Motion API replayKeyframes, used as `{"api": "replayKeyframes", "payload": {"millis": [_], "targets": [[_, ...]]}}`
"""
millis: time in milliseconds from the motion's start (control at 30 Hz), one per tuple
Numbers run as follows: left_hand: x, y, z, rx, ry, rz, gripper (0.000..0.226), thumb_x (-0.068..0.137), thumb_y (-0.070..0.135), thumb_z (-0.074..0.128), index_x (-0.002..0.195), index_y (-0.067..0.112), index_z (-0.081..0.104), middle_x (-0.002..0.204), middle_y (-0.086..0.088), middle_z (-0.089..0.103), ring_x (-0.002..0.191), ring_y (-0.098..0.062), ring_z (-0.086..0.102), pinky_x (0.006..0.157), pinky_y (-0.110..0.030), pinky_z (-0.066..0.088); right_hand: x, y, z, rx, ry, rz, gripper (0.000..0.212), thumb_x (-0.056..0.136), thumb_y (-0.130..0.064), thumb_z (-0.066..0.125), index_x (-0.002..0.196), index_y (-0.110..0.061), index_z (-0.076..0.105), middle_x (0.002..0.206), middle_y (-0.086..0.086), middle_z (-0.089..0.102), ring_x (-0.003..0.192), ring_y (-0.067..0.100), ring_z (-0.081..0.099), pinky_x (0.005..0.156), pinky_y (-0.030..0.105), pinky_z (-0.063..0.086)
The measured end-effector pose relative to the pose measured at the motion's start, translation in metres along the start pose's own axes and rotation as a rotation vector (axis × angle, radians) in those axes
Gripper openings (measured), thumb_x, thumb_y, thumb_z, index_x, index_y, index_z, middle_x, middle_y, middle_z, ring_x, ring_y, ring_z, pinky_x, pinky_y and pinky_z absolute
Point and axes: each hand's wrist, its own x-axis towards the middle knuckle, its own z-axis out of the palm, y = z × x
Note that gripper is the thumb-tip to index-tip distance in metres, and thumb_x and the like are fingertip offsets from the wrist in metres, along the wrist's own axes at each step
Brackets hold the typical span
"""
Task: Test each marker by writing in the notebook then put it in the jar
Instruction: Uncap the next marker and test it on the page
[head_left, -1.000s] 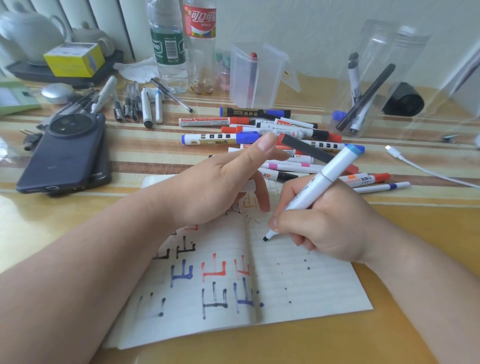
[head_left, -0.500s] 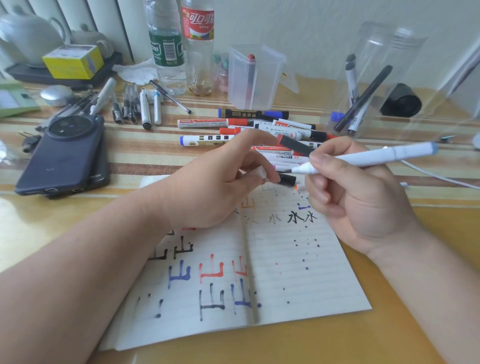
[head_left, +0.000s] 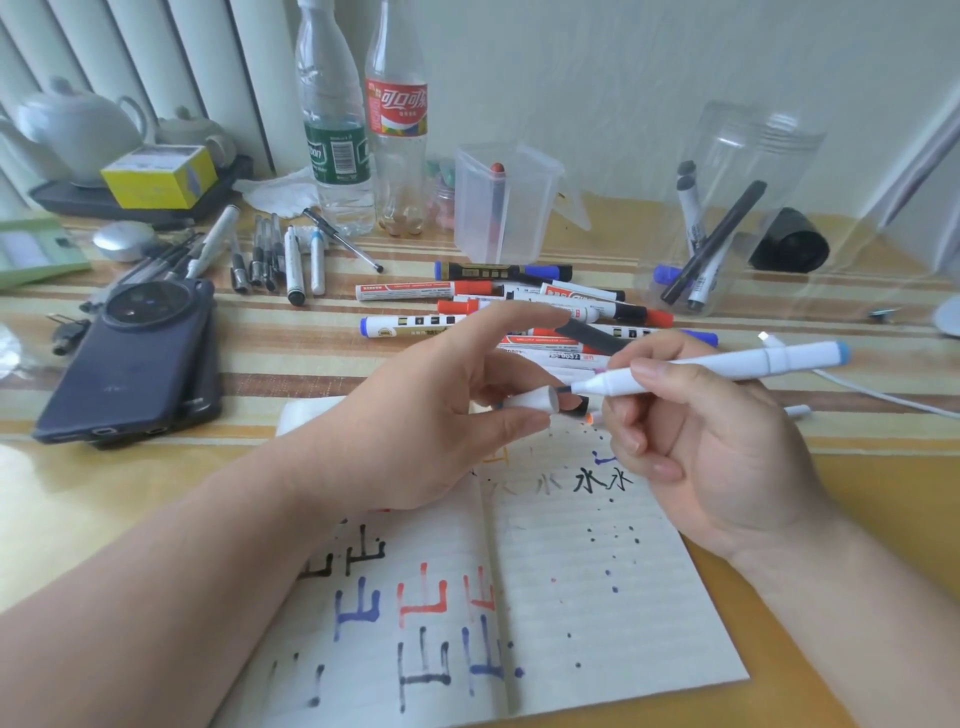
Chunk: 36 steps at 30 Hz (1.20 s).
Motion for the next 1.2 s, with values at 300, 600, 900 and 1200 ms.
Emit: {"api": "replayKeyframes", "payload": {"millis": [300,600,900,1200], "targets": [[-0.001,-0.003,0.003,0.02,0.013,0.011,0.051,0.091,0.023,0.067,0.136,0.033,0.046,0.104,0.002,0.074,0.097,-0.03,0.068,0.088,-0.053,0.05,-0.005,0.004,0.006,-0.154,-0.045,-0.044,0.005,0.082,-0.018,0.064,0.078,-0.02,0.064,0.065,0.018,0.062,0.049,0.025,0.052,0.038,0.02,0.029],[-0.003,-0.001,0.002,0.178,0.119,0.001,0.02,0.09,0.033,0.073,0.11,0.032,0.07,0.091,0.013,0.074,0.082,-0.011,0.068,0.075,-0.034,0.055,-0.003,-0.001,0.004,-0.276,-0.069,-0.034,0.046,0.064,-0.054,0.085,0.081,-0.014,0.073,0.058,0.01,0.053,0.049,0.018,0.042,0.043,0.023,0.033],[-0.005,0.002,-0.001,-0.168,0.168,-0.019,0.019,0.094,0.039,0.063,0.092,0.02,0.069,0.065,-0.004,0.056,0.06,-0.018,0.046,0.055,-0.029,0.037,-0.001,-0.011,-0.003,0.057,0.083,-0.022,0.005,0.081,-0.015,0.059,0.083,-0.012,0.057,0.054,0.009,0.044,0.044,0.017,0.033,0.04,0.018,0.017],[-0.009,0.013,0.02,-0.126,0.367,-0.01,0.051,0.096,0.058,0.039,0.083,0.021,0.072,0.052,0.012,0.039,0.051,-0.006,0.04,0.055,-0.021,0.032,-0.012,-0.009,0.007,-0.005,-0.008,0.025,0.017,0.087,-0.02,0.056,0.087,-0.005,0.049,0.054,0.008,0.039,0.044,0.016,0.03,0.04,0.02,0.02]]}}
